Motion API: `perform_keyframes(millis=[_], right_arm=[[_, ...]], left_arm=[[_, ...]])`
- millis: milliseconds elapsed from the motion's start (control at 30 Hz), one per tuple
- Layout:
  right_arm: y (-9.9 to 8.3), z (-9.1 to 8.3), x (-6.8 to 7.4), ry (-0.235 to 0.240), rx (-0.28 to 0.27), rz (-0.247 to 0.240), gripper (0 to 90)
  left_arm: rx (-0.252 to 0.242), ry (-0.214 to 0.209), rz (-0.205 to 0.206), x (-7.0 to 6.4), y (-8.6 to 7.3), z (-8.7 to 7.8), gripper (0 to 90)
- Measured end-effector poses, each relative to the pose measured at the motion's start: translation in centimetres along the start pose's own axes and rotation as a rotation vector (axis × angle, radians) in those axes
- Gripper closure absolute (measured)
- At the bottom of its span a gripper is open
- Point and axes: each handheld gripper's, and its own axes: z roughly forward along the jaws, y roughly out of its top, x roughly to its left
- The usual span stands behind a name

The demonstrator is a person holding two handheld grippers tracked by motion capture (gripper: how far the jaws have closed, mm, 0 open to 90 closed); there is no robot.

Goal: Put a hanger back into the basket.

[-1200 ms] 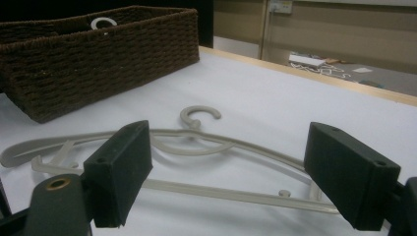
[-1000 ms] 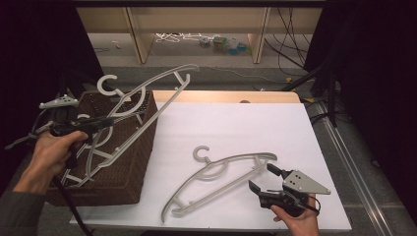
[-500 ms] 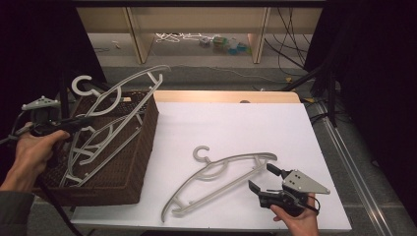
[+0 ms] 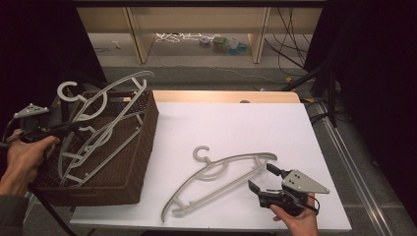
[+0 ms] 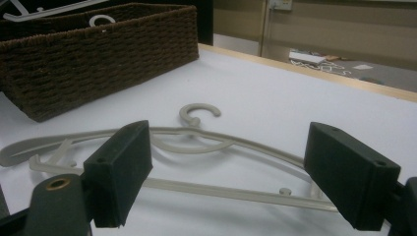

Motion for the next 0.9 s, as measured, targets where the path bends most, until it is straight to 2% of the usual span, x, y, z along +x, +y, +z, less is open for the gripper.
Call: perform_keyframes(millis=[200, 333, 533, 700, 900], right_arm=[[0.0, 0.0, 0.0, 0.0, 0.002, 0.0, 19.2], [0.0, 0.0, 0.0, -0.001, 0.001, 0.001, 19.2], [0.0, 0.1, 0.0, -0.001, 0.002, 0.001, 19.2], [0.0, 0.0, 0.0, 0.0, 0.0, 0.001, 19.1], [0.0, 0.1, 0.1, 0.0, 0.006, 0.003, 19.1]], left_arm=[[-0.007, 0.012, 0.01, 0.8, -1.1, -0.3, 81.7], [-0.006, 0.003, 0.012, 1.1, -1.7, -0.4, 81.7], [0.015, 0.005, 0.038, 1.4, -2.4, -0.5, 81.7], [0.026, 0.014, 0.042, 1.7, -3.2, -0.4, 81.7], [0.056, 0.016, 0.05, 1.6, -3.2, -0.1, 81.7]])
